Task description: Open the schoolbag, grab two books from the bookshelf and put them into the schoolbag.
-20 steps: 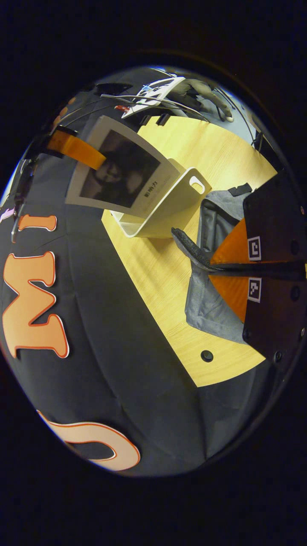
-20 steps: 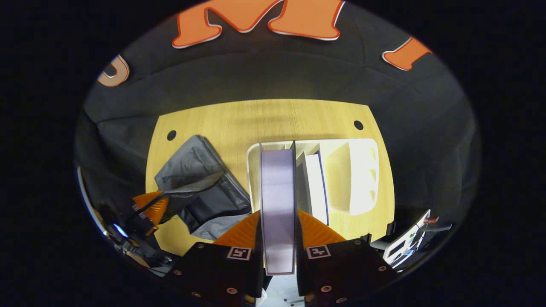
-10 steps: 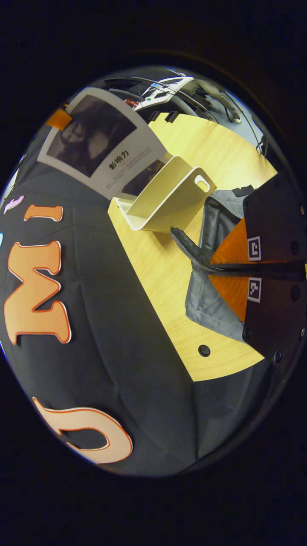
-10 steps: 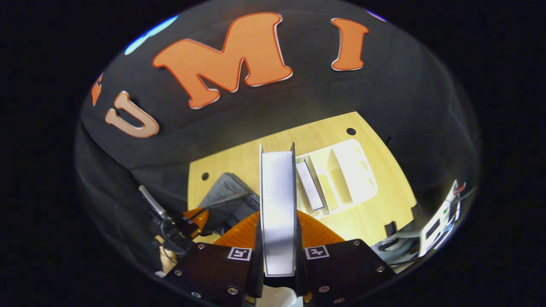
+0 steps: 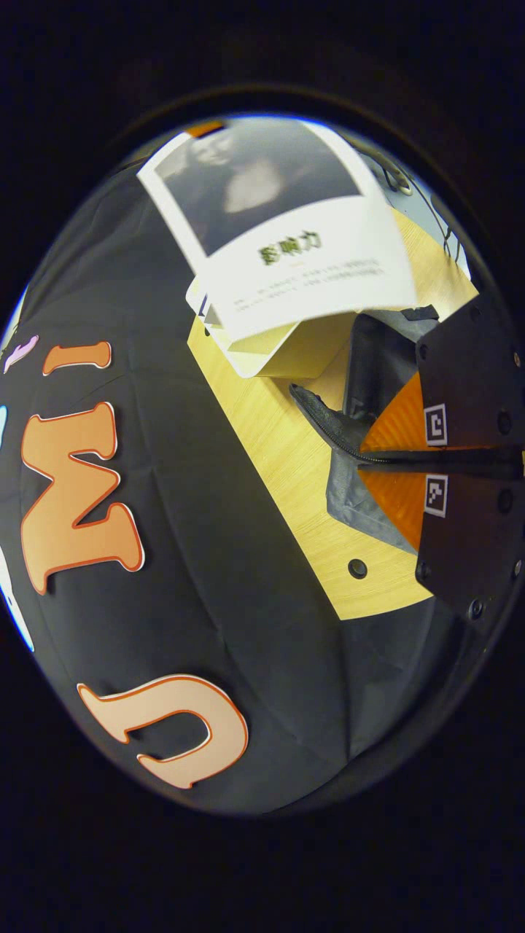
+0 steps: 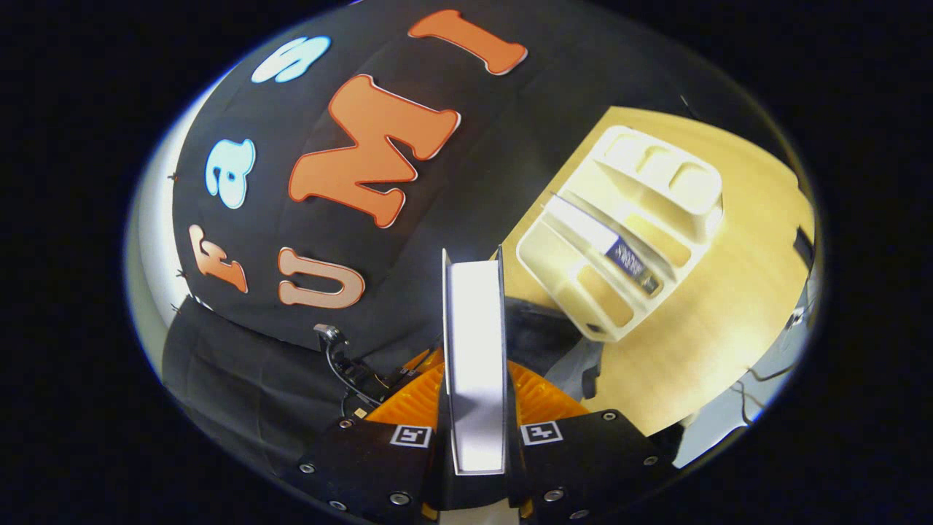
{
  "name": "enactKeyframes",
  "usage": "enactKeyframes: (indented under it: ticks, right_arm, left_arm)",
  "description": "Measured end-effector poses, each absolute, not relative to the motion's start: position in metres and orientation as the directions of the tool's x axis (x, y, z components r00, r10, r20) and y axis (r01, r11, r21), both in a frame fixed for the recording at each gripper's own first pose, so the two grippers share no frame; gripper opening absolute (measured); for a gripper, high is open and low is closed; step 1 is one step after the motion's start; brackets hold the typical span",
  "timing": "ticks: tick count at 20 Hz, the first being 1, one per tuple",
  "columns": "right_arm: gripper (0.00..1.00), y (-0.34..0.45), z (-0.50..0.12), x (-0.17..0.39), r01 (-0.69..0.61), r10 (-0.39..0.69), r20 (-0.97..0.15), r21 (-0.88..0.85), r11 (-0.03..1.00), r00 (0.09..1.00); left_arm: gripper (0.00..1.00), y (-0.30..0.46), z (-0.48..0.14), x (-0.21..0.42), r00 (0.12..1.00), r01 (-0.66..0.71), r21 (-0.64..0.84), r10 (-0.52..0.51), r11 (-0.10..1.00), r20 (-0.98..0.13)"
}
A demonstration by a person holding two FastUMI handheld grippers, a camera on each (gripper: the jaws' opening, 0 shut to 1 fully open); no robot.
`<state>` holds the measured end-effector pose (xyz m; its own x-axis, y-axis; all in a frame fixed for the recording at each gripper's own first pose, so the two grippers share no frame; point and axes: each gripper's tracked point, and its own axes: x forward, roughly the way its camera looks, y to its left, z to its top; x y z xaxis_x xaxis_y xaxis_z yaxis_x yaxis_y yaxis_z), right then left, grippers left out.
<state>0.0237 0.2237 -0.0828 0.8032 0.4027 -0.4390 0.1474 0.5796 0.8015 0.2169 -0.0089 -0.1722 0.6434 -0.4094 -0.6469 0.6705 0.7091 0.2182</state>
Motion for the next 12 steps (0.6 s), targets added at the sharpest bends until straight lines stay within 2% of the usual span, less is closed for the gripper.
enactKeyframes:
  ticks: [3, 12]
  right_arm:
    - [0.30, 0.244, -0.130, 0.023, 0.179, 0.418, -0.446, 0.823, 0.539, 0.792]
    - [0.30, 0.302, -0.232, 0.085, 0.321, 0.409, -0.523, 0.824, 0.467, 0.747]
  left_arm:
    - [0.00, -0.010, -0.167, 0.216, 0.644, 0.684, 0.240, -0.416, 0.689, -0.642]
    - [0.00, -0.023, -0.154, 0.213, 0.627, 0.724, 0.276, -0.436, 0.632, -0.646]
